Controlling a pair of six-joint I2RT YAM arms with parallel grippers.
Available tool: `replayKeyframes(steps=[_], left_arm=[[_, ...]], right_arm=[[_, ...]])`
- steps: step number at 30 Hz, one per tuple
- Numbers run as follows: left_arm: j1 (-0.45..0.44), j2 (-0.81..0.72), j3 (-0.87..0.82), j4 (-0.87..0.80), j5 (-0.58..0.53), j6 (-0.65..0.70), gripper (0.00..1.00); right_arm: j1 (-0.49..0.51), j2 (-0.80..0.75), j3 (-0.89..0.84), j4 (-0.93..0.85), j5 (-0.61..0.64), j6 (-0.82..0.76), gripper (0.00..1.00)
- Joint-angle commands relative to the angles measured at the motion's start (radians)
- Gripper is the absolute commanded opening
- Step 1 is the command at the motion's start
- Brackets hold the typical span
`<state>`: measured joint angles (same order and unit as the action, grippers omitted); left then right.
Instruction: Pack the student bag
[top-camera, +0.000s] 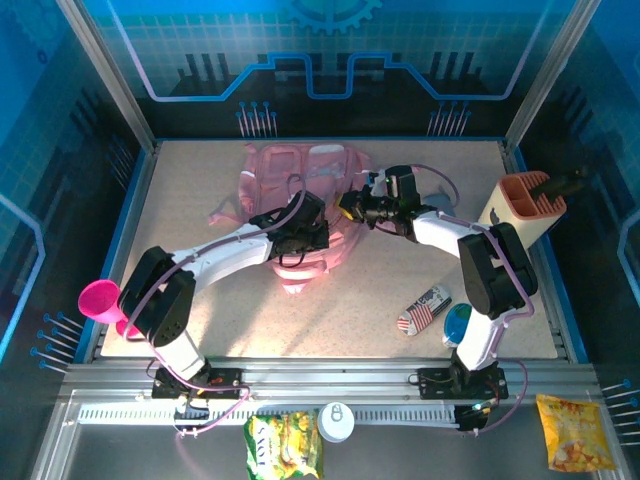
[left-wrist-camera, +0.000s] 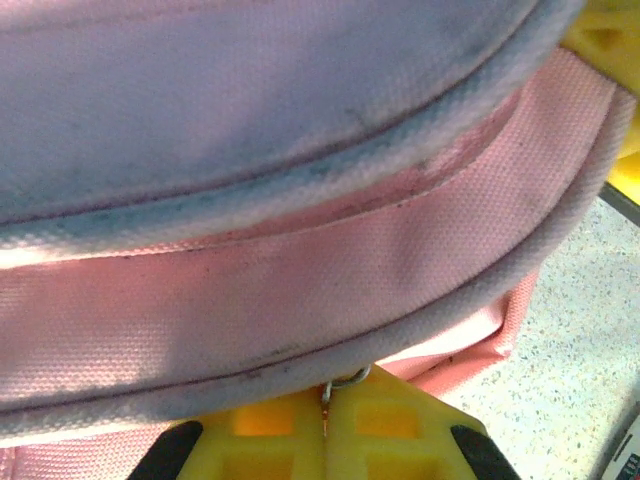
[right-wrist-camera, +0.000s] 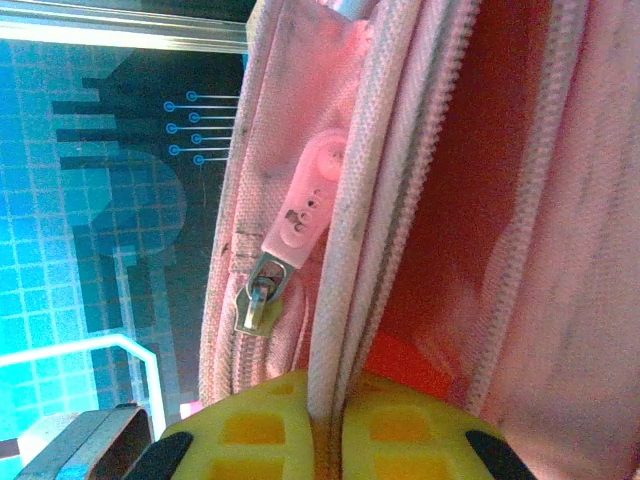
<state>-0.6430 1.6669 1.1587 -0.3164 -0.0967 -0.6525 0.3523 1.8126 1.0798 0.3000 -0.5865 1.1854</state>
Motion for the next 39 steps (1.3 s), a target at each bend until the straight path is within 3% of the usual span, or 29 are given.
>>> replayKeyframes(steps=[1,14,16,18,22,26,39], left_arm=[[0.024,-0.070,-0.004,-0.051,0.022,0.015,0.00],[0.223,-0.233,-0.248,-0.048,0.149,0.056,0.00],[0.226,-0.227,-0.229,-0.047,0.152,0.092,0.00],[0.225,-0.215,-0.198,-0.049,0.175,0.129,0.00],[0.199,-0.201,-0.135,-0.042,0.204,0.177,0.00],[0.146,-0.169,-0.077,-0.045,0.215,0.186,0.00],[-0.026,0.026,0.132,-0.032,0.269,0.168,0.00]], right_arm=[[-0.013,-0.049,0.000,0.045,0.003,-0.030,0.10],[-0.062,-0.061,-0.010,0.040,0.055,-0.047,0.09],[-0.062,-0.062,-0.016,0.045,0.057,-0.039,0.12],[-0.063,-0.065,-0.029,0.054,0.057,-0.015,0.21],[-0.050,-0.098,-0.069,0.053,0.075,0.053,0.41],[-0.017,-0.138,-0.095,0.038,0.108,0.103,0.51],[0.031,-0.243,-0.145,-0.146,0.261,0.159,0.55]])
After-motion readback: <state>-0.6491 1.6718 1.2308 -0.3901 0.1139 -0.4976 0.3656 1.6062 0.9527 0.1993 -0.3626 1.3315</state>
